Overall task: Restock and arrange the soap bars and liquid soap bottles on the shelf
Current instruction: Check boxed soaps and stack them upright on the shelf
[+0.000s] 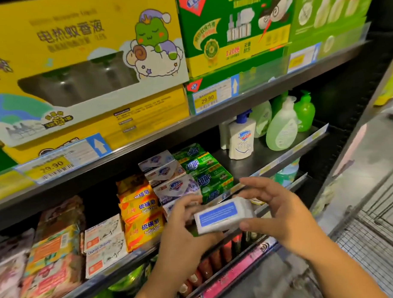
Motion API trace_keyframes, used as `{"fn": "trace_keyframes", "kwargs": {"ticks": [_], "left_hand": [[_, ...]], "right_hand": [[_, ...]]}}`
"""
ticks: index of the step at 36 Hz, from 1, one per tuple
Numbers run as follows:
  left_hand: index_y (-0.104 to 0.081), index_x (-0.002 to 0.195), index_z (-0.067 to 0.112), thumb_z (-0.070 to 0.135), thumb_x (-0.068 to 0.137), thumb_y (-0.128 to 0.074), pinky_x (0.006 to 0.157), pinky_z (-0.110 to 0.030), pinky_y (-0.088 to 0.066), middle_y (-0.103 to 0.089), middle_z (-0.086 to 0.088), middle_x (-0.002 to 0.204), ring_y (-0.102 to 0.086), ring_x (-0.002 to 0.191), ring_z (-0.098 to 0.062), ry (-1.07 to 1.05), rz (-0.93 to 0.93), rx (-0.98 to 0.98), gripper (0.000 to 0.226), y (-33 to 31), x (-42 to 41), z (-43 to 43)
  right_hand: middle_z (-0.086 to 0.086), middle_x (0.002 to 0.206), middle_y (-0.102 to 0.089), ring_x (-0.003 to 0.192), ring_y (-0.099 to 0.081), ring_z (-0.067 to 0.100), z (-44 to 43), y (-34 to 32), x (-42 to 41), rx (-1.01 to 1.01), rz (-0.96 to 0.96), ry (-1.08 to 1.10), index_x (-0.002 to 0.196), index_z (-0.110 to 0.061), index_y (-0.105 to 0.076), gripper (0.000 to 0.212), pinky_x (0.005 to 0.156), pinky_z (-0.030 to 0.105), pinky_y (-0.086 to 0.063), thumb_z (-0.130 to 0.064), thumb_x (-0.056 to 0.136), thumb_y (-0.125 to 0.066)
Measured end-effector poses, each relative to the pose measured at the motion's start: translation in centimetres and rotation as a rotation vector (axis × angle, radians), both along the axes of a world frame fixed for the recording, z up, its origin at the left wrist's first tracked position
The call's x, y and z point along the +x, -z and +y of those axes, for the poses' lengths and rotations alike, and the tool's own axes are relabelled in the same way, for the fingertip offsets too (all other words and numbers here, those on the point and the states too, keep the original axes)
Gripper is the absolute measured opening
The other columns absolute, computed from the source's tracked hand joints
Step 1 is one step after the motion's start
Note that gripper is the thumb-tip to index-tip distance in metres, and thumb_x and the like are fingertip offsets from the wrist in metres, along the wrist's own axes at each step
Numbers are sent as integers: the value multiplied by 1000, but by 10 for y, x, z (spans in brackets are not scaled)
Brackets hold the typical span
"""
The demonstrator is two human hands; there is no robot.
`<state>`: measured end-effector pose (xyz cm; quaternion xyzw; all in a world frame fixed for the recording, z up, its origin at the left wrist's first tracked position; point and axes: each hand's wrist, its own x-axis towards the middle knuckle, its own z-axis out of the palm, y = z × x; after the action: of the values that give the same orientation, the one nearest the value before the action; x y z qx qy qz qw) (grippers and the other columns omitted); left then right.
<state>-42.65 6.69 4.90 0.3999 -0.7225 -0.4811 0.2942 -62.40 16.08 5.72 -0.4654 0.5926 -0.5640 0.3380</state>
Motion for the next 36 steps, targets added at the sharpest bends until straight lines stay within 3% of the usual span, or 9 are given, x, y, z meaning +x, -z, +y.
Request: {"fn": "trace_keyframes", "kwargs": {"ticks": [3,8,11,17,22,24,27,31,36], "left_hand": [[-49,106,58,3,60,-93,99,-40,-49,-72,17,105,-66,106,-4,19,50,-39,85,-15,8,-8],[-54,116,47,19,49,-96,99,-60,-45,-74,0,107,-67,108,-20,55,185,18,84,-29,14,-13],[-54,121,37,17,50,-97,88,-52,-54,-75,-2,104,-69,105,-20,61,204,103,85,-31,16,-12],[-57,116,20,20,65,-80,71,-32,-59,-75,-12,95,-74,87,-26,-25,171,346,57,-29,15,-7],[-68,106,24,27,91,-69,59,-10,-49,-76,7,90,-71,78,-2,20,-53,497,16,-20,19,-6],[-71,103,25,36,92,-68,64,-14,-52,-77,8,87,-70,74,-3,29,-125,562,16,-17,21,-6],[-70,106,20,44,94,-63,67,-35,-50,-74,-13,83,-66,70,-23,43,-194,634,28,-14,22,-5],[-67,104,14,44,97,-58,58,-31,-49,-68,-9,70,-62,60,-21,59,-243,652,31,-13,22,-5],[-60,117,22,34,99,-58,56,-31,-51,-74,-10,84,-67,64,-23,77,-171,611,21,-13,25,-4]], "right_hand": [[0,112,-72,111,-65,14,1,-2,-2,10,-63,-38,123,-26,-62,71,85,47,-55,-9,60,-90],[3,113,-73,112,-65,16,0,2,5,-14,-194,-69,118,-22,-67,67,83,29,-57,1,59,-88],[8,110,-73,108,-66,18,-2,7,6,3,-246,-69,116,-29,-69,63,82,33,-58,-5,60,-86],[16,102,-74,97,-71,28,-9,7,13,152,-312,-114,122,-14,-60,54,79,30,-57,-19,70,-78],[4,97,-76,96,-71,22,-11,13,20,365,-244,-80,105,-20,-73,32,93,39,-49,-35,79,-81],[5,94,-77,93,-70,24,-10,14,23,424,-268,-76,89,-18,-78,21,88,33,-47,-38,82,-77],[18,95,-75,88,-69,35,-10,18,29,471,-269,-81,86,-21,-80,39,86,38,-46,-58,74,-75],[20,86,-74,71,-60,23,-8,23,33,520,-288,-20,76,-12,-78,38,68,30,-41,-45,90,-66],[10,90,-76,80,-66,18,-10,22,30,467,-218,-73,91,-15,-75,22,76,28,-46,-35,93,-66]]}}
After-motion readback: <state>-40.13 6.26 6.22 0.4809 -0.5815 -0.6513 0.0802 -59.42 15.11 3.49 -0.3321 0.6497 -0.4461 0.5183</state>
